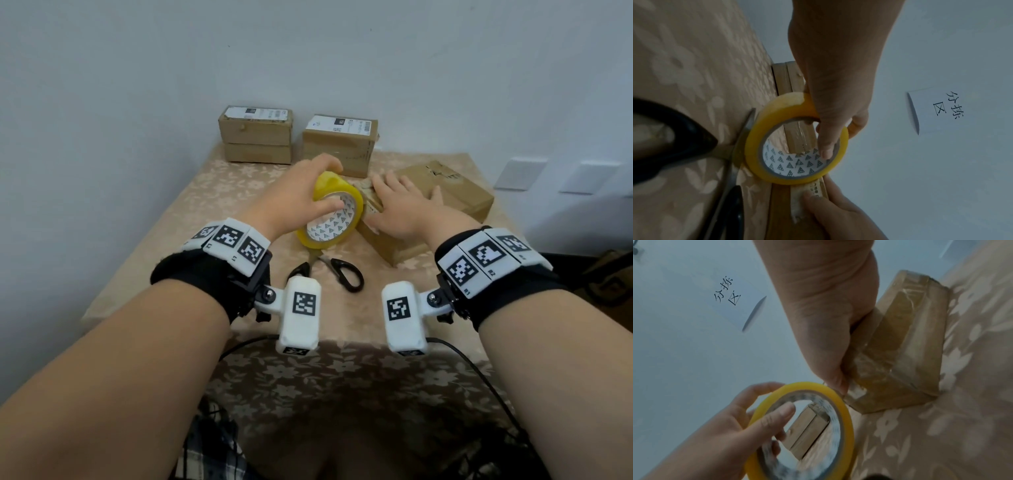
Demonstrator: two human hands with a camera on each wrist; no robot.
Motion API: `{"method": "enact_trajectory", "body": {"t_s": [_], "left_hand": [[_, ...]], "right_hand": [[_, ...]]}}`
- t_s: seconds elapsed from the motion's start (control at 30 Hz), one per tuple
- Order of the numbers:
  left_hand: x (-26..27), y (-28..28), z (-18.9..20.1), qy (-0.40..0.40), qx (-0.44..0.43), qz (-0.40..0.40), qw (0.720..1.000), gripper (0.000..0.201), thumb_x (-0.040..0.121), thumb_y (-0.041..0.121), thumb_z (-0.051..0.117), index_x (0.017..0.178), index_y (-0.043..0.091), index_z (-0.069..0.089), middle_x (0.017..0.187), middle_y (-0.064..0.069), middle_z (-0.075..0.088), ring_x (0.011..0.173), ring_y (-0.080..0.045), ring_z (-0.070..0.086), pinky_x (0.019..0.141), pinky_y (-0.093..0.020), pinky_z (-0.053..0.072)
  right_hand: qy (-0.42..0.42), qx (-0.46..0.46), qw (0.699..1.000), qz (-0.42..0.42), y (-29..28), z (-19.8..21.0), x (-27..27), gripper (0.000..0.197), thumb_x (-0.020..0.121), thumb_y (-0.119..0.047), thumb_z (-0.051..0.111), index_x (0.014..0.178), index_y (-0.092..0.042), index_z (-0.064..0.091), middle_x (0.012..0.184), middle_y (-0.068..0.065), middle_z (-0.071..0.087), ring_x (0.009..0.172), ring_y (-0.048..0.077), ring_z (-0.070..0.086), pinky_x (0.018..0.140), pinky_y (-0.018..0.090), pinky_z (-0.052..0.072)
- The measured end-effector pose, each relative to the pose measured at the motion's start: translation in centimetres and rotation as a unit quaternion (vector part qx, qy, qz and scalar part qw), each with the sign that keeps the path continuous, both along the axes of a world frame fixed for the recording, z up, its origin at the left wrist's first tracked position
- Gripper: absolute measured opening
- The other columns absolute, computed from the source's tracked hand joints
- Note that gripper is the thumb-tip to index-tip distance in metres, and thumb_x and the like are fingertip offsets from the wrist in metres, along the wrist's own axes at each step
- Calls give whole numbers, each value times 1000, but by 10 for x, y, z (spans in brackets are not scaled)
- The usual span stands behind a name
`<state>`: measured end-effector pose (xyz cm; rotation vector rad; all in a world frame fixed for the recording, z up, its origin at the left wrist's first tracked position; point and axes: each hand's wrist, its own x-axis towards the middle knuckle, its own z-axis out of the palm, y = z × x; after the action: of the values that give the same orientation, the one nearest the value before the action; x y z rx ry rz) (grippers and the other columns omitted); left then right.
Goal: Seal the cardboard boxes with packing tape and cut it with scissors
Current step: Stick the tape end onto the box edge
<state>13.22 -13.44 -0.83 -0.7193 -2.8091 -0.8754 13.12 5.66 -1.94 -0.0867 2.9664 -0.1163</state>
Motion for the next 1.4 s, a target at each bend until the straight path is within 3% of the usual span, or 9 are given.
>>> {"method": "enact_trajectory", "body": {"t_s": [0.37, 0.47, 0.53, 0.6, 0.63, 0.77, 0.93, 1.17, 1.4], "left_hand": [[6, 1, 20, -4, -173, 21, 985, 39, 91, 16, 55, 128, 29, 56, 127, -8, 53, 115, -26, 49, 82, -32, 38], [6, 3, 22, 28, -215, 20, 976, 40, 93, 23, 53, 132, 32, 51, 125, -7, 49, 116, -27, 46, 84, -34, 39], [5, 3, 22, 34, -217, 19, 975, 40, 93, 25, 54, 132, 32, 51, 121, -6, 43, 111, -26, 47, 80, -31, 37], [3, 4, 21, 35, -220, 16, 975, 40, 93, 25, 55, 132, 32, 52, 118, -5, 40, 108, -25, 46, 81, -32, 40], [3, 5, 21, 35, -223, 15, 974, 40, 92, 24, 55, 132, 32, 52, 116, -5, 40, 108, -25, 45, 82, -33, 41], [1, 8, 18, 39, -223, 0, 974, 44, 90, 30, 54, 134, 30, 50, 116, -4, 41, 108, -23, 45, 77, -31, 38], [-3, -2, 11, 11, -92, -5, 996, 59, 83, 52, 61, 133, 23, 48, 130, -1, 49, 117, -18, 48, 89, -28, 37], [-3, -6, 4, -4, 44, 29, 999, 36, 88, 47, 59, 114, 22, 61, 113, 7, 60, 106, -12, 52, 81, -24, 37], [-2, -16, 14, 10, -107, 21, 994, 41, 86, 51, 60, 118, 25, 60, 117, -1, 60, 108, -20, 53, 82, -31, 43]], "right_hand": [[0, -13, 998, -67, -9, 0, 12, 66, 98, -35, 32, 153, -31, -5, 160, -8, -13, 148, 22, -6, 106, 73, -4], [4, -38, 996, -76, -6, 9, 5, 60, 95, -50, 29, 151, -29, 22, 160, -1, 13, 146, 29, 13, 108, 71, 2], [53, -94, 989, -98, -6, 16, -4, 56, 92, -57, 26, 117, -19, 60, 130, 11, 56, 123, 34, 48, 108, 63, 26], [123, -126, 980, -95, -10, 18, -10, 52, 96, -55, 33, 77, -13, 56, 81, 6, 62, 84, 28, 60, 86, 45, 50], [140, -127, 978, -89, -13, 16, -13, 47, 97, -52, 39, 75, -13, 54, 75, 4, 58, 76, 25, 59, 76, 39, 52], [115, -66, 986, -101, -23, 2, -19, 52, 95, -49, 44, 133, -14, 41, 134, 16, 51, 129, 40, 40, 108, 61, 26], [54, 20, 993, -106, -30, -2, -24, 61, 99, -43, 39, 148, -10, 24, 156, 18, 22, 143, 44, 12, 112, 64, 8], [17, 24, 995, -96, -27, -7, -30, 65, 102, -44, 23, 153, -11, 1, 160, 14, -4, 147, 36, -4, 117, 56, -2], [30, 31, 996, -81, -26, -7, -27, 66, 101, -47, 23, 154, -13, 3, 161, 13, -2, 147, 33, -3, 118, 54, -2]]}}
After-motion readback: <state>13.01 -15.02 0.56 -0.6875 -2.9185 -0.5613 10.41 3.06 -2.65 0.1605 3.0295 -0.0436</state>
